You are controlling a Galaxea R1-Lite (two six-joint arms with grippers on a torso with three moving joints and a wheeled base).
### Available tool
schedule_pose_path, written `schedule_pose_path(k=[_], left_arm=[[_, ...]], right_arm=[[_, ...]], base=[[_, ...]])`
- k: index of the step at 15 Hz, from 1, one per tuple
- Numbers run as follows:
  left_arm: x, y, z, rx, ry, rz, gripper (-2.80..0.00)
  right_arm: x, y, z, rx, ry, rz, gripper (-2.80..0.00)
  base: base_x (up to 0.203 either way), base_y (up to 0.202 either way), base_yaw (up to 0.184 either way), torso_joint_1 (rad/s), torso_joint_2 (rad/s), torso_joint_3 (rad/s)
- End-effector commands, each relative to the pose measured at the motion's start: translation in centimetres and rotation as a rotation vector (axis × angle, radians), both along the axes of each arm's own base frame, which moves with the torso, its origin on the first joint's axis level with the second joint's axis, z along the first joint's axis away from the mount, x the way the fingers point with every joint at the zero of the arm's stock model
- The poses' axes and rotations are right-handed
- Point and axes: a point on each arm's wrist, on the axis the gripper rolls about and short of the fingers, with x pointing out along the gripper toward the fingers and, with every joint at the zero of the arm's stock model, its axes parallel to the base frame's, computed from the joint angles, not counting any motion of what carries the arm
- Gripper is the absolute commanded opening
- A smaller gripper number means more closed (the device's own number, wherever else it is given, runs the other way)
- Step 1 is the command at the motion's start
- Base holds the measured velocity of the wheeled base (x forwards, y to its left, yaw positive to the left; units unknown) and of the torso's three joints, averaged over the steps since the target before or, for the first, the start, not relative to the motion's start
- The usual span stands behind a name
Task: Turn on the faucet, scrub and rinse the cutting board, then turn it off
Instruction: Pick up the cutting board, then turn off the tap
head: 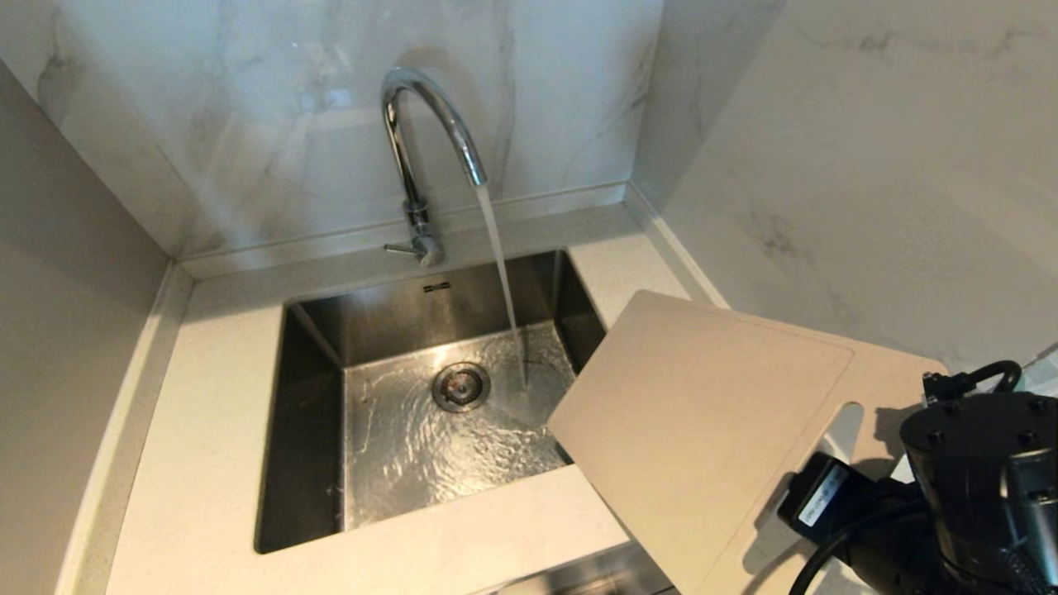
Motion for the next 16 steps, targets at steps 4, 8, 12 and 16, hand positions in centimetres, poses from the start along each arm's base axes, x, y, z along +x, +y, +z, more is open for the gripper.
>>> schedule_pose_path(k=[4, 8, 12, 16], left_arm=[[0.0, 0.0, 0.0, 0.000, 0.002, 0.000, -2.80], [0.0, 0.0, 0.0, 0.000, 0.001, 0.000, -2.80], [0.0, 0.0, 0.0, 0.000, 0.001, 0.001, -2.80], [0.0, 0.0, 0.0, 0.000, 0.001, 0.000, -2.80]], right_arm=[[0.7, 0.6, 2.5, 0.027, -0.064, 0.053, -2.80], [0.7, 0.8, 3.8, 0.014, -0.044, 0.140, -2.80], [0.4, 0.7, 6.4, 0.050, -0.032, 0.237, -2.80], [1.5, 0.2, 9.2, 0.077, 0.003, 0.247, -2.80]], base=[[0.000, 0.000, 0.000, 0.000, 0.00, 0.000], [0.000, 0.000, 0.000, 0.000, 0.00, 0.000], [0.000, 0.000, 0.000, 0.000, 0.00, 0.000], [0.000, 0.000, 0.000, 0.000, 0.00, 0.000]])
